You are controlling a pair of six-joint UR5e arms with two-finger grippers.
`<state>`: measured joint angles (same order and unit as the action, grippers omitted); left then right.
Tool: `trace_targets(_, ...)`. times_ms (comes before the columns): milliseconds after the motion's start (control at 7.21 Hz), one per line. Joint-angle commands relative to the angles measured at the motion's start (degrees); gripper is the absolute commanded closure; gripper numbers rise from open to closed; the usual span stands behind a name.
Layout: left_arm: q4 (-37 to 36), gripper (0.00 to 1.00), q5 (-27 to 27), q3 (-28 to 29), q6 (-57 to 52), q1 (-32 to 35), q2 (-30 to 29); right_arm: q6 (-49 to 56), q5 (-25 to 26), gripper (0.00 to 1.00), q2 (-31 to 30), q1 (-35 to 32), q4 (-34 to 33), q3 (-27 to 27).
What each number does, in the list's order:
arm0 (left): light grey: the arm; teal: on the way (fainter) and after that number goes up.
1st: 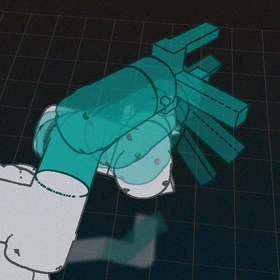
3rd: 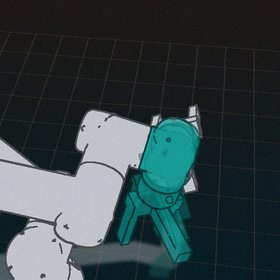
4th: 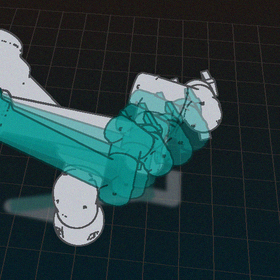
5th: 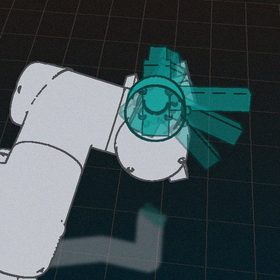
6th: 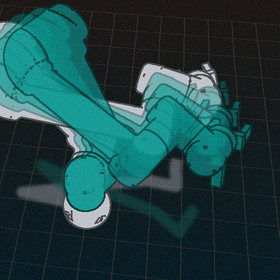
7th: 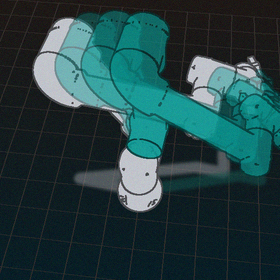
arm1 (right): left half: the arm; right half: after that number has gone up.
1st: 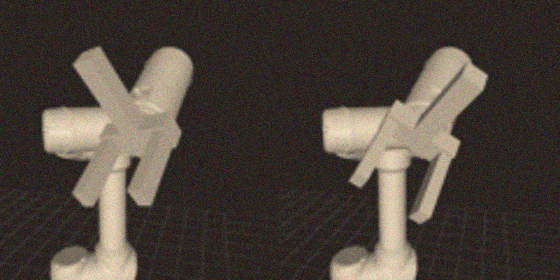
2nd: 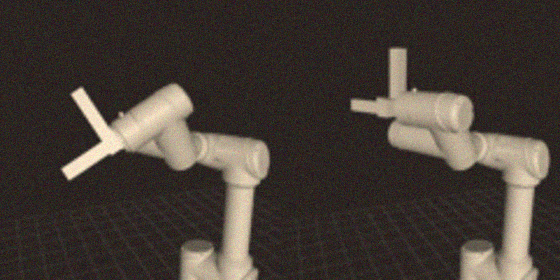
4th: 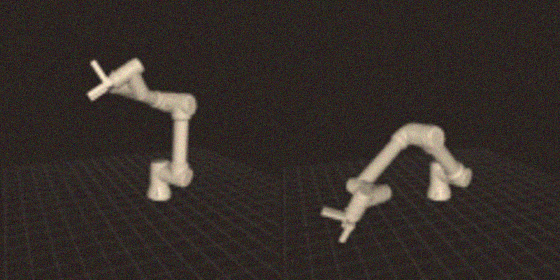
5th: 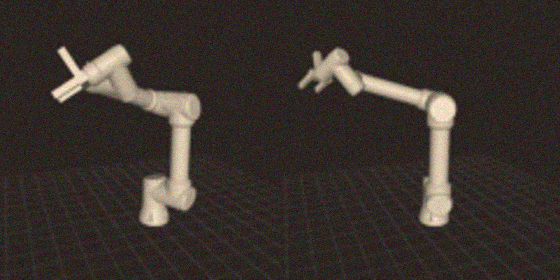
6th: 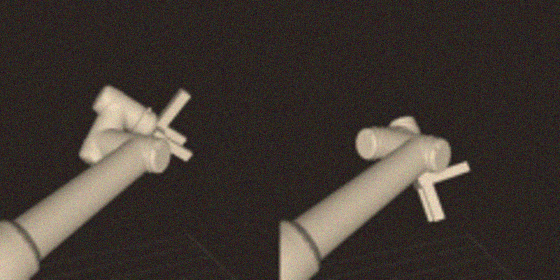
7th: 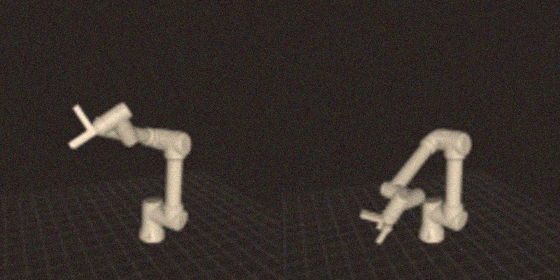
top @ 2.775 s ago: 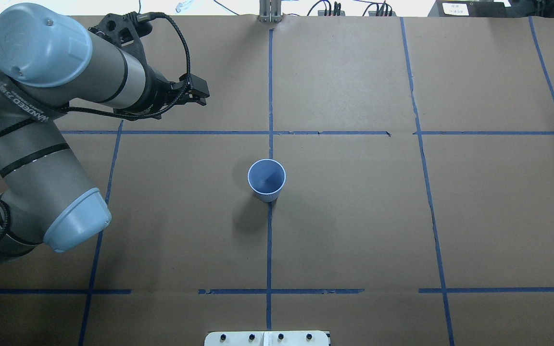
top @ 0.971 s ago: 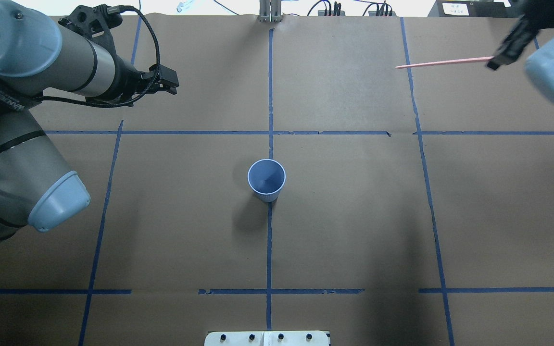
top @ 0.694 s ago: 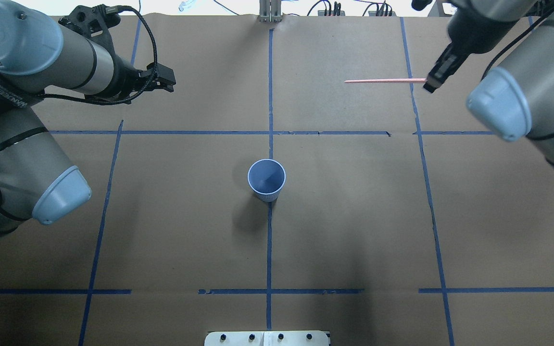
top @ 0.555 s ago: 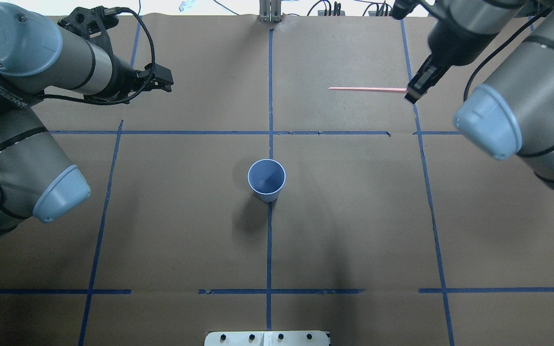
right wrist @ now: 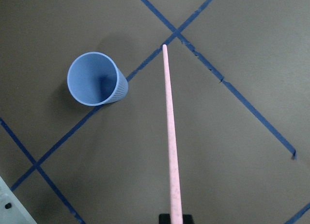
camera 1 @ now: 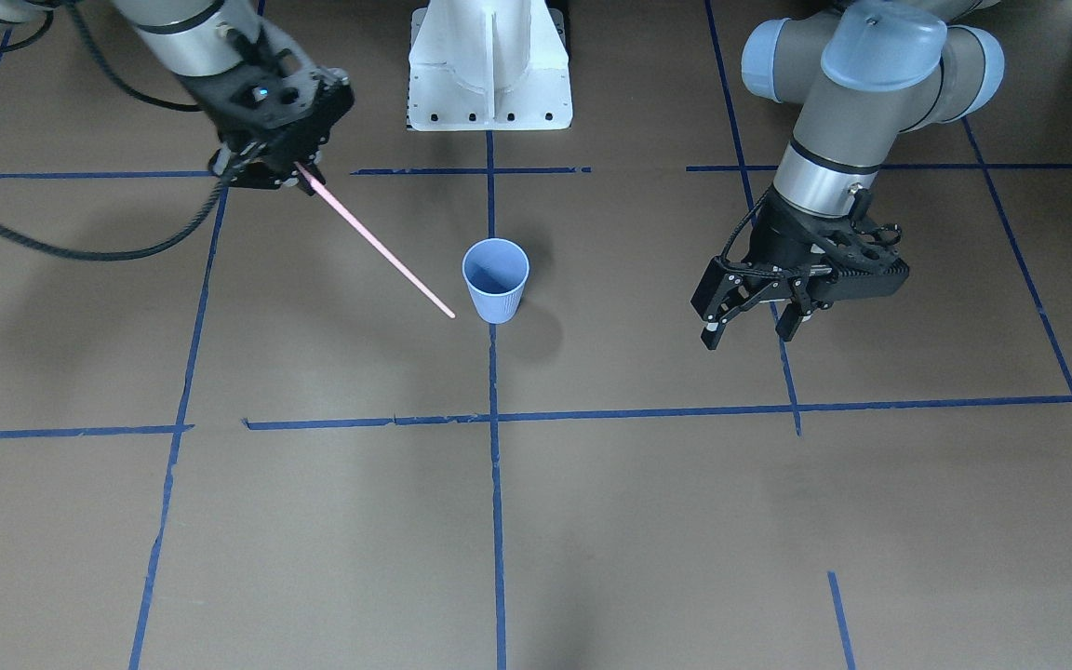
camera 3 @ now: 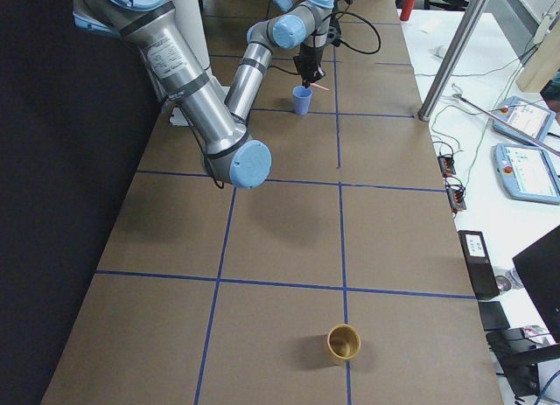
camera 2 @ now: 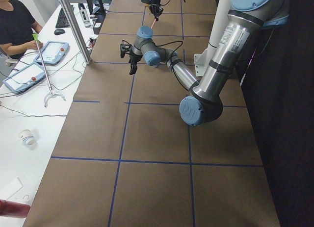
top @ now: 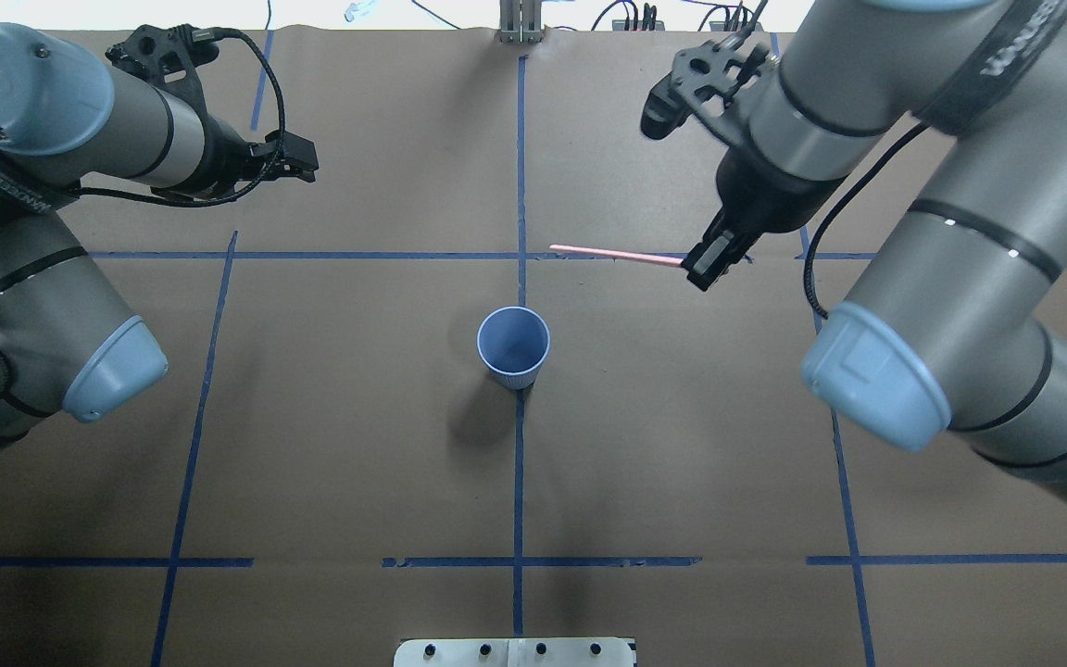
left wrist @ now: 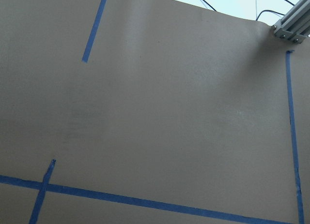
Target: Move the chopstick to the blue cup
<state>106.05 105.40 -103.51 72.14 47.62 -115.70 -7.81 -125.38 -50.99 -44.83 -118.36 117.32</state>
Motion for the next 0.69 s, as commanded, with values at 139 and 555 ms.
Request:
trace_targets(139,1.7,0.00,0.0,1.0,0.2,0.0,-0.1,-1.2,5.8,1.00,5.2,6.8,-6.6,-0.2)
trace_targets(555,2.1,0.00,0.0,1.1,0.3,0.0,0.0,-1.1,8.4,1.00,5.8,9.8,-6.7,-2.2)
